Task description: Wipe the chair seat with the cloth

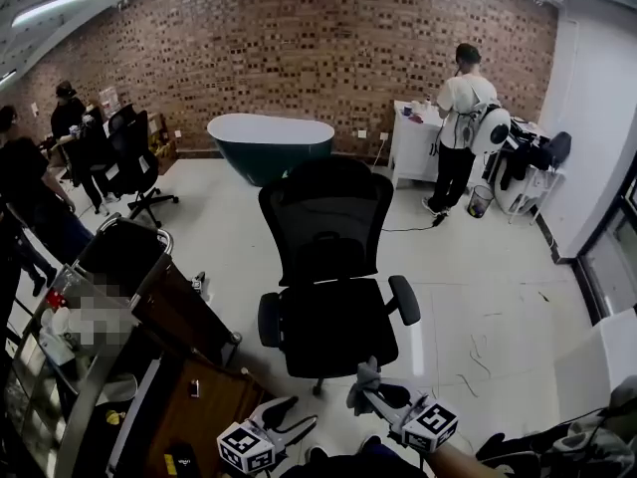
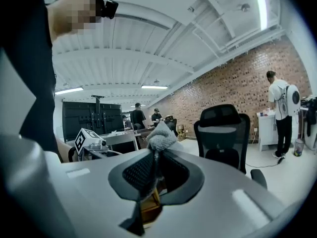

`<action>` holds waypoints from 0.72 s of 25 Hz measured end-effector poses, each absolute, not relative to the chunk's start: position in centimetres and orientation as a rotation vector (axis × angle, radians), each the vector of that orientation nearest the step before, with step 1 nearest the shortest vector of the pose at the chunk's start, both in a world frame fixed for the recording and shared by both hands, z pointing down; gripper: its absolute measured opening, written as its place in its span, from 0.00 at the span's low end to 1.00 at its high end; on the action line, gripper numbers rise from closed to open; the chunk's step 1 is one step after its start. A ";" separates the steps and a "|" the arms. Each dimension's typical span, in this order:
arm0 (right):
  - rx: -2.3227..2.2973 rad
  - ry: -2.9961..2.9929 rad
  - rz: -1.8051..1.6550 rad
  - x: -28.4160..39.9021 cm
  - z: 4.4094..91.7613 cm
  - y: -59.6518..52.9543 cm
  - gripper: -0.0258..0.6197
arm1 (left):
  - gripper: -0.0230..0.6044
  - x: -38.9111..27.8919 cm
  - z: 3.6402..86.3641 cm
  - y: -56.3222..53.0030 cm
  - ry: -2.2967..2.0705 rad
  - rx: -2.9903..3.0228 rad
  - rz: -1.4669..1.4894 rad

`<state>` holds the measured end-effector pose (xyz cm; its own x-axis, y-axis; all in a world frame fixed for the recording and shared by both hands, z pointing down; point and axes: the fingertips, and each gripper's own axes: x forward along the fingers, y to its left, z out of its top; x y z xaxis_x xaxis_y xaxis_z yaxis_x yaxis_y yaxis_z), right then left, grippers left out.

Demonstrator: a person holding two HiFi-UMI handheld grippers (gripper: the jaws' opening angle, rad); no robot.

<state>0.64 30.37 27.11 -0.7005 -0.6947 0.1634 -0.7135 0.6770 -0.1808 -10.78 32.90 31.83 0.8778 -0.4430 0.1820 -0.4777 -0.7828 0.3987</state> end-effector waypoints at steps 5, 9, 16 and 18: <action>1.140 -2.811 0.265 0.6 25.5 33.0 0.10 | 0.50 -10.0 30.8 34.1 -0.675 2.648 0.099; 1.137 -2.834 0.239 1.9 24.2 34.2 0.10 | 0.50 -8.2 28.8 34.4 -0.687 2.669 0.040; 1.147 -2.875 0.191 5.6 22.2 35.4 0.10 | 0.50 -5.2 27.2 35.5 -0.712 2.719 0.039; 1.148 -2.886 0.201 6.2 21.9 35.6 0.10 | 0.50 -4.9 27.2 35.8 -0.727 2.712 0.035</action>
<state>6.18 35.59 21.95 -0.7275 -0.6821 0.0742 -0.6858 0.7196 -0.1090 -4.85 35.82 27.17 0.8693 -0.4823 0.1080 -0.4904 -0.8146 0.3096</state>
